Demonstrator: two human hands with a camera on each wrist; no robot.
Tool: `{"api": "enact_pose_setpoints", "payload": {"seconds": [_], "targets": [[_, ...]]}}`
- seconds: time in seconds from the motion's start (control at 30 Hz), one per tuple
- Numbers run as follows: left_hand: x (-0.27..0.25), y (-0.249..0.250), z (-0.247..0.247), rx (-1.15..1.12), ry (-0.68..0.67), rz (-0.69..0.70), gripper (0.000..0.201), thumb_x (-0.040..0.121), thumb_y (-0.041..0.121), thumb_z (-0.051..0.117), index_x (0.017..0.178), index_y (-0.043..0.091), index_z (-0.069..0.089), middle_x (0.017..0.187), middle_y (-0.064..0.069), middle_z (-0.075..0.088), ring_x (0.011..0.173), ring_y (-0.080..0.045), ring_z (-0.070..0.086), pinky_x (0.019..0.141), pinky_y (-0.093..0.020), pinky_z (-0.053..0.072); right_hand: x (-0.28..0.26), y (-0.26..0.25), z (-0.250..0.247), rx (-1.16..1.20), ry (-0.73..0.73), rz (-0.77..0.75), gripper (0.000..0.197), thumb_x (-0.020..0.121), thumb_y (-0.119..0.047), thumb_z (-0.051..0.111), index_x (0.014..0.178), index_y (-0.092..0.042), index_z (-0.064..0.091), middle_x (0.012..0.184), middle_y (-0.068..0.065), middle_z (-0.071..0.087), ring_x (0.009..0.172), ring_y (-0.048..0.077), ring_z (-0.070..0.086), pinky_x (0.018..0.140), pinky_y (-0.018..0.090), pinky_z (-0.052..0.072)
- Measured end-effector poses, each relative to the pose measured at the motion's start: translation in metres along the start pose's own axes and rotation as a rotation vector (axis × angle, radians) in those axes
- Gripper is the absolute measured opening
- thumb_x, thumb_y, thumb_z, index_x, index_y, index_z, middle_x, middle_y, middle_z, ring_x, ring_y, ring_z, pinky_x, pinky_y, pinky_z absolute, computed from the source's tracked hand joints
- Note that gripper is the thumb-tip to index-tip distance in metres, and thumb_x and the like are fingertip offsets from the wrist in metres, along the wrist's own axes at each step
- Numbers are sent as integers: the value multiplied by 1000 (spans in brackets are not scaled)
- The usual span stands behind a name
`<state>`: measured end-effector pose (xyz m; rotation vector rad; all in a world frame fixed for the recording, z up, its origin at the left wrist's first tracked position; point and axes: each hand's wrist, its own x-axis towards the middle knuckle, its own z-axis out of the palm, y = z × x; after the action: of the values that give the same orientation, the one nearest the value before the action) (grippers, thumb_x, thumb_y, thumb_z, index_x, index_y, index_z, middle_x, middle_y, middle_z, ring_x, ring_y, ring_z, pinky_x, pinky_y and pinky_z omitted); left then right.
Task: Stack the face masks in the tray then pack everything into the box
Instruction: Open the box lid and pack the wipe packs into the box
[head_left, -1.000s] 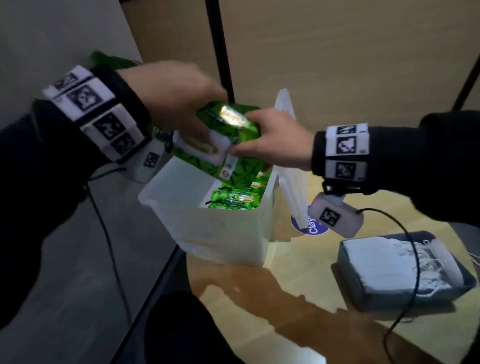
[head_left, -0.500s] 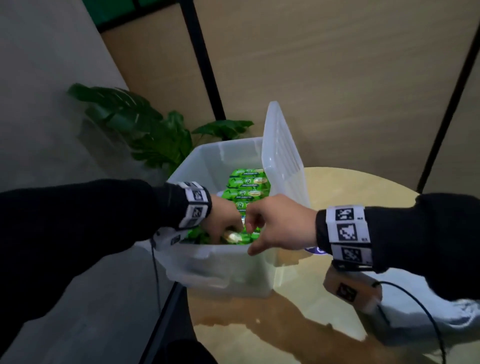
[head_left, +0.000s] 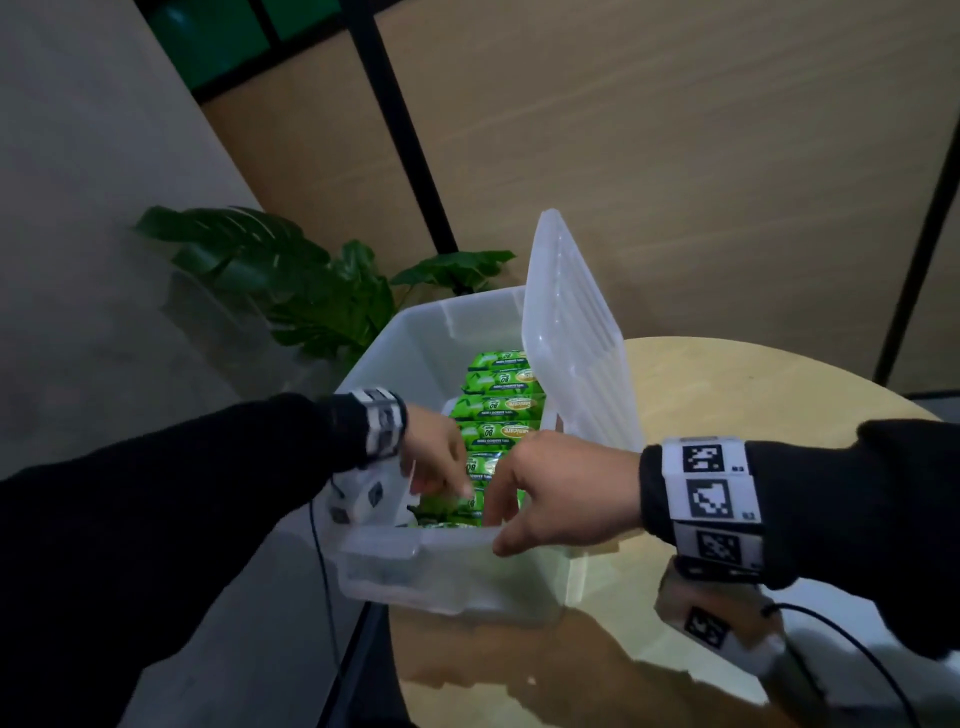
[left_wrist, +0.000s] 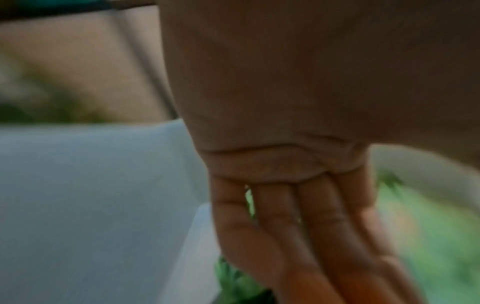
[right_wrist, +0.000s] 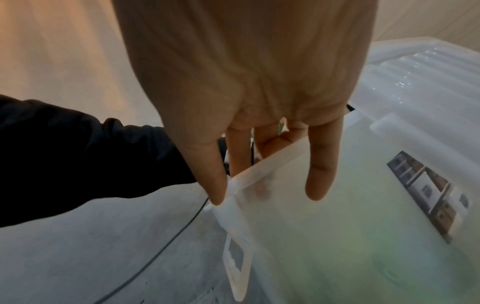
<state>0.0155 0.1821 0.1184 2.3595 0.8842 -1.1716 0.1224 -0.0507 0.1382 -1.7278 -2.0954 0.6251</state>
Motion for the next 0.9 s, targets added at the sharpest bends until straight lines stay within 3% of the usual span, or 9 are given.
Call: {"api": "enact_pose_setpoints", "payload": {"seconds": [0.1, 0.2, 0.3, 0.37, 0.47, 0.63, 0.73, 0.83, 0.9], "targets": [[-16, -35, -19, -503, 329, -147, 62, 85, 62, 72, 111, 6, 66, 89, -16, 73, 88, -36, 73, 65, -38, 58, 6, 1, -1, 27, -46, 8, 26, 82, -42, 82, 100, -24, 81, 91, -9, 77, 86, 9, 67, 82, 31, 55], [-16, -41, 7, -476, 53, -337, 90, 96, 75, 39, 159, 11, 29, 144, -25, 57, 120, -46, 62, 86, -47, 51, 8, 4, -3, 92, -71, 27, 24, 80, -41, 85, 97, -24, 81, 90, -11, 78, 86, 8, 68, 85, 31, 55], [-12, -24, 29, -539, -162, -258, 115, 79, 94, 34, 165, 20, 14, 159, -19, 41, 124, -43, 60, 118, -61, 29, 11, 9, -1, 118, -82, 15, 23, 80, -42, 85, 95, -24, 81, 89, -8, 78, 87, 12, 70, 89, 39, 56], [-12, -10, 31, -665, -170, -148, 98, 89, 82, 27, 164, 19, 18, 150, -19, 48, 113, -46, 65, 103, -52, 49, 13, 11, 0, 130, -88, 5, 22, 81, -41, 84, 94, -23, 80, 88, -6, 77, 86, 14, 69, 86, 41, 56], [-20, 5, 32, -647, -103, -89, 73, 106, 57, 3, 157, 12, 29, 153, -33, 40, 128, -50, 53, 101, -48, 48, 13, 14, -1, 153, -100, -5, 22, 82, -41, 83, 93, -22, 80, 90, -6, 76, 85, 11, 67, 84, 38, 56], [15, -45, 41, -660, -182, -42, 109, 66, 102, 41, 126, 14, 68, 104, -14, 77, 76, -24, 75, 71, -28, 59, 13, 14, 0, 164, -117, -28, 22, 83, -43, 82, 93, -23, 79, 90, -7, 74, 83, 8, 65, 83, 39, 55], [6, -39, 42, -654, -155, -91, 95, 78, 95, 32, 113, 17, 75, 78, -3, 78, 53, -11, 67, 53, -20, 52, 12, 14, -2, 154, -111, -23, 23, 83, -44, 82, 94, -24, 79, 90, -7, 74, 83, 9, 65, 83, 38, 55], [7, -27, 30, -671, -48, -115, 82, 96, 74, 23, 143, 10, 45, 110, -11, 78, 56, -14, 68, 53, -26, 55, 10, 14, -2, 165, -92, -22, 23, 82, -43, 83, 94, -23, 80, 90, -8, 75, 84, 9, 66, 83, 36, 55], [19, -37, 20, -792, 94, -164, 98, 85, 81, 47, 146, 5, 42, 120, -20, 69, 75, -28, 75, 61, -35, 60, 9, 14, -2, 172, -77, -30, 22, 82, -42, 84, 93, -23, 80, 88, -8, 75, 83, 9, 67, 82, 36, 55]]}}
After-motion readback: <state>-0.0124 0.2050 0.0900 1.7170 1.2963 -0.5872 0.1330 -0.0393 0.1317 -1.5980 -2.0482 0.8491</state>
